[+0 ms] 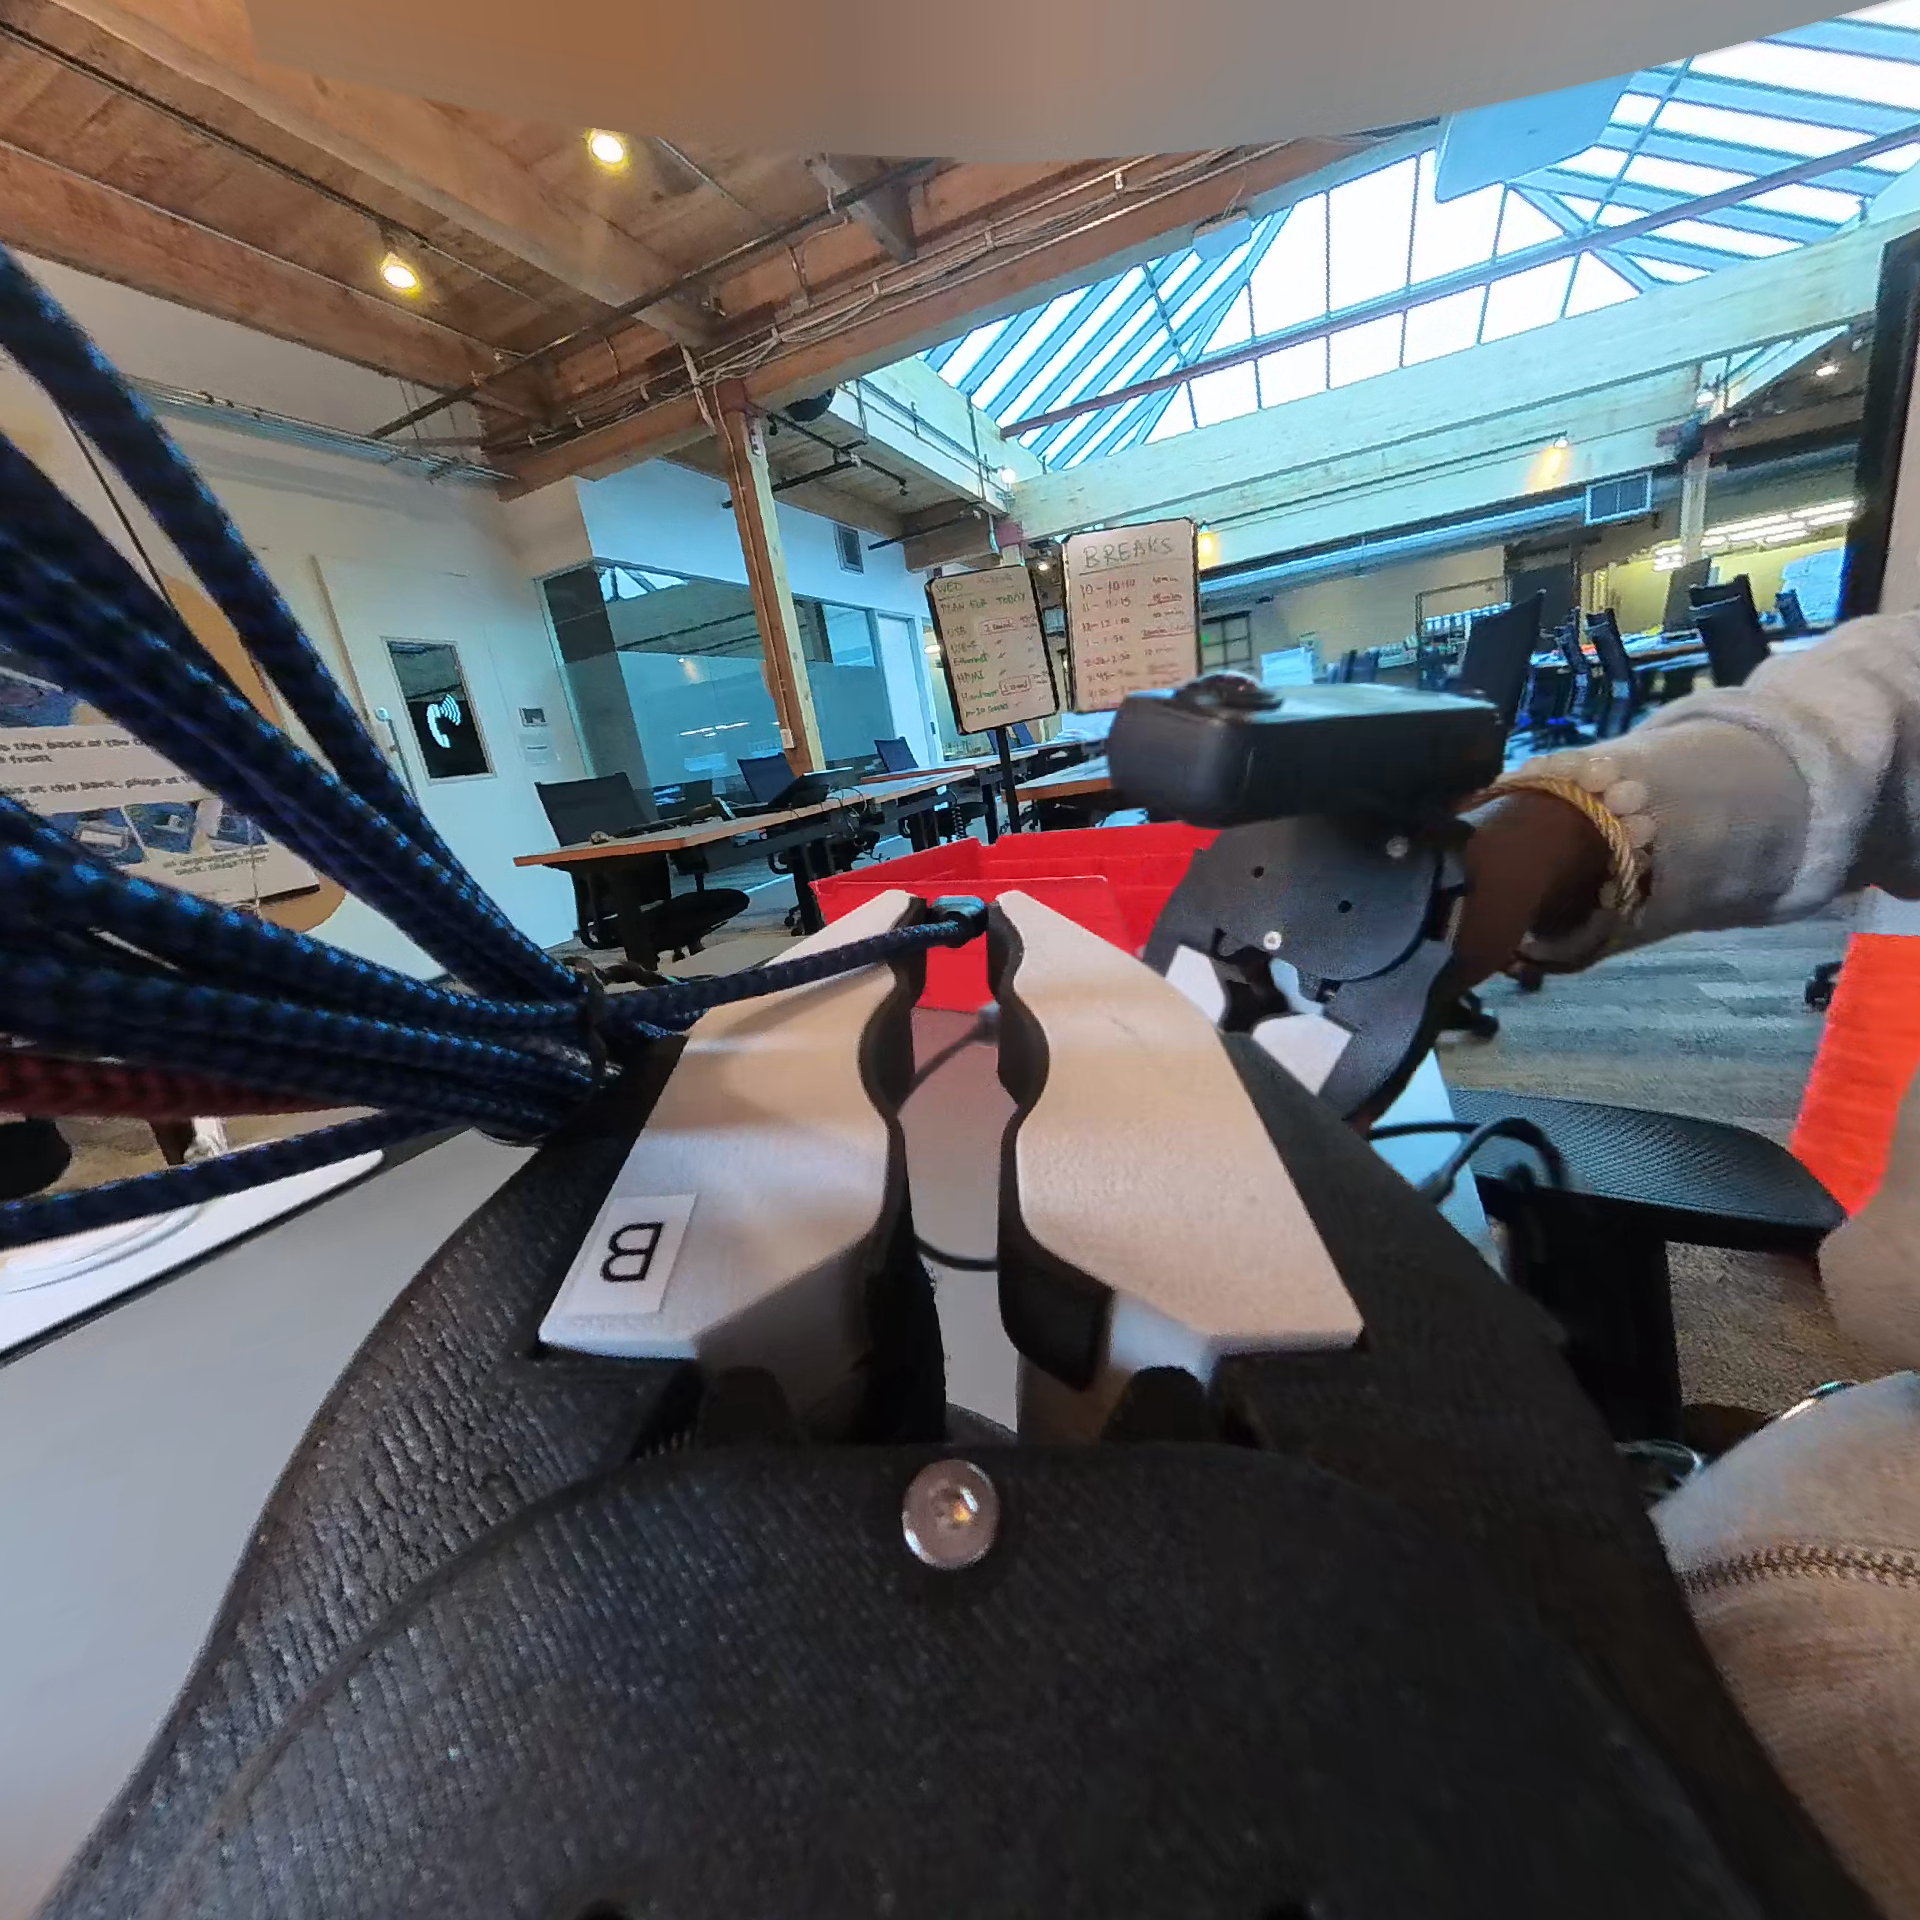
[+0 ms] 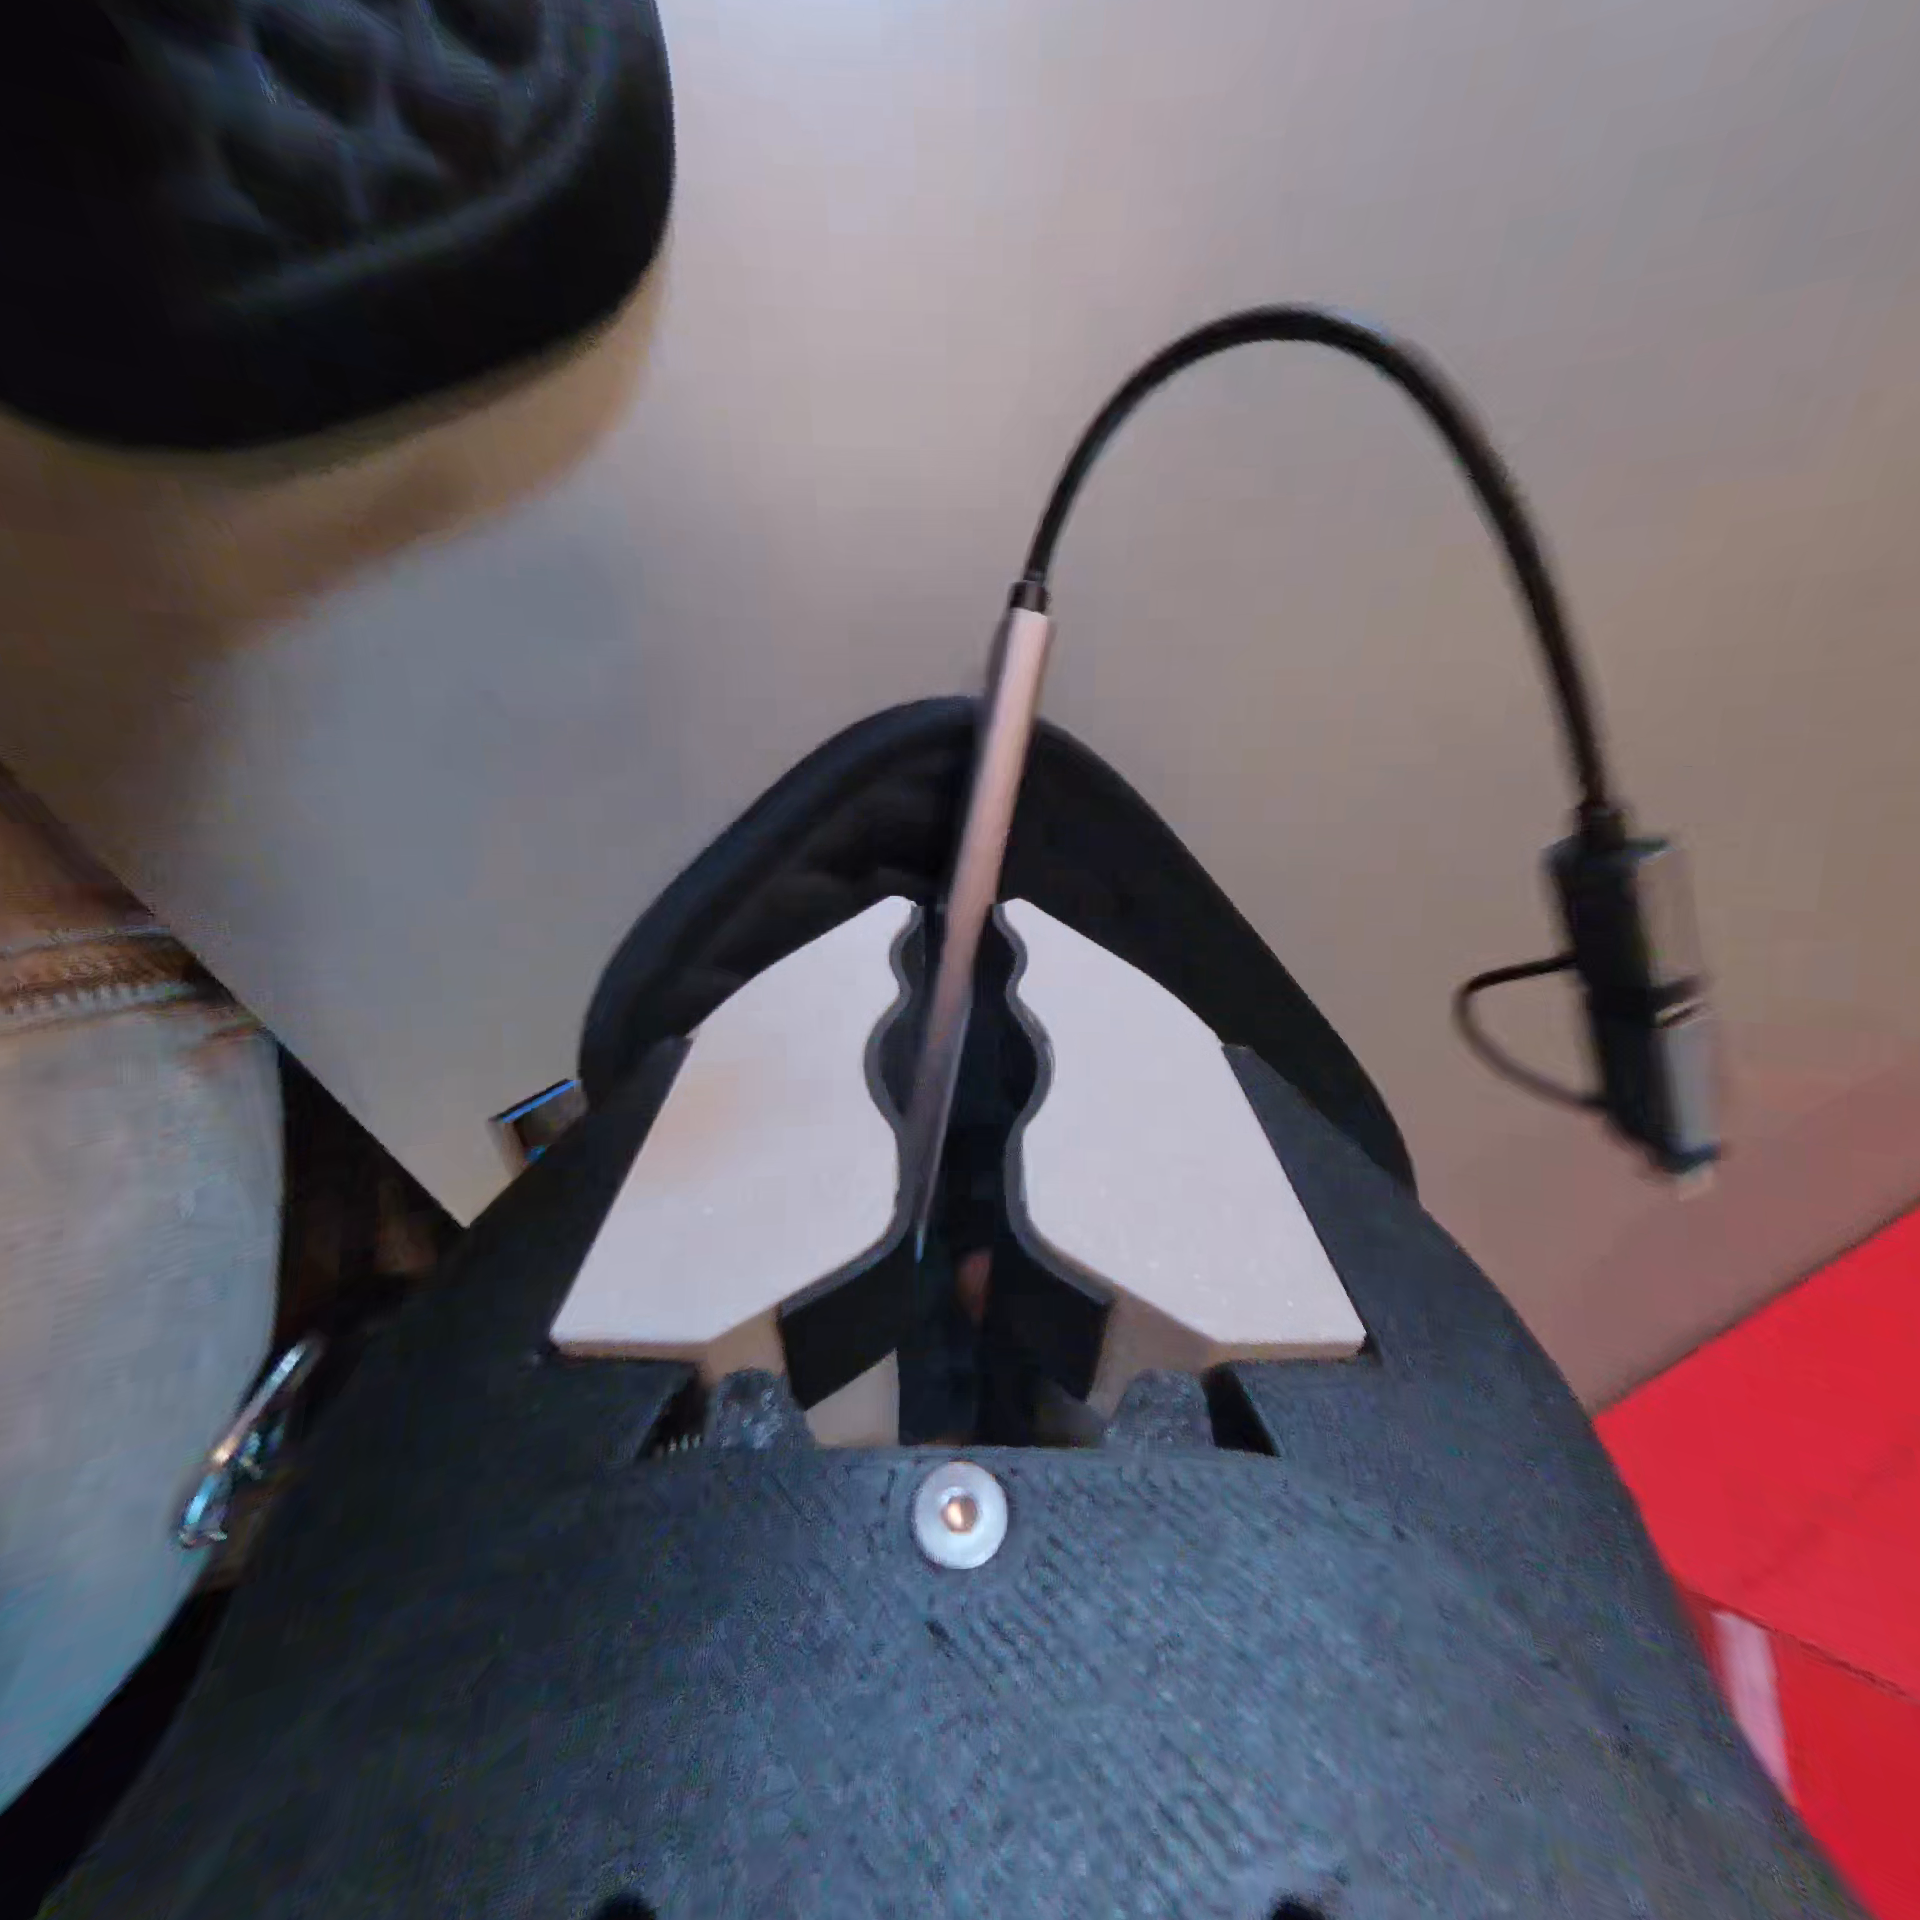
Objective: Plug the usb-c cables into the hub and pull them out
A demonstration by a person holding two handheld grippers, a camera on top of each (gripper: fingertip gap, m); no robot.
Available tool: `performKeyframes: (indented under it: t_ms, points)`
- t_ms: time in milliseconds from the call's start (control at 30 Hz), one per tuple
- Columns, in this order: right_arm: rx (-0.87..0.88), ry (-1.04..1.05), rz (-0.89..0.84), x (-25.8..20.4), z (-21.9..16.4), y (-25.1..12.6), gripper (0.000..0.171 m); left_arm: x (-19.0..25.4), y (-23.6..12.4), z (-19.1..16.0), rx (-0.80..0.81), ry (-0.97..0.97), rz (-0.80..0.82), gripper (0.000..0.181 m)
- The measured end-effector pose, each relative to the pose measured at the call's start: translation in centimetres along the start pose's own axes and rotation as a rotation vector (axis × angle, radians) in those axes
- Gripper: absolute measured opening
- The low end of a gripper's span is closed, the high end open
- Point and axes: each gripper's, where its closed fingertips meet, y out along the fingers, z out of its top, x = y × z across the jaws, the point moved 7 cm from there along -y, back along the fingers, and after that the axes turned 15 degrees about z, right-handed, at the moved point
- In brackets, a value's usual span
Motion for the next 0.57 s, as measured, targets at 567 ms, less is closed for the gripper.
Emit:
performKeyframes:
  t_ms: [567]
  points:
    - [0.733, 0.963, 1.082, 5.0, 1.7, -1.3, 0.008, 0.3, 0.4, -0.6, -0.055, -0.042, -0.038, 0.012]
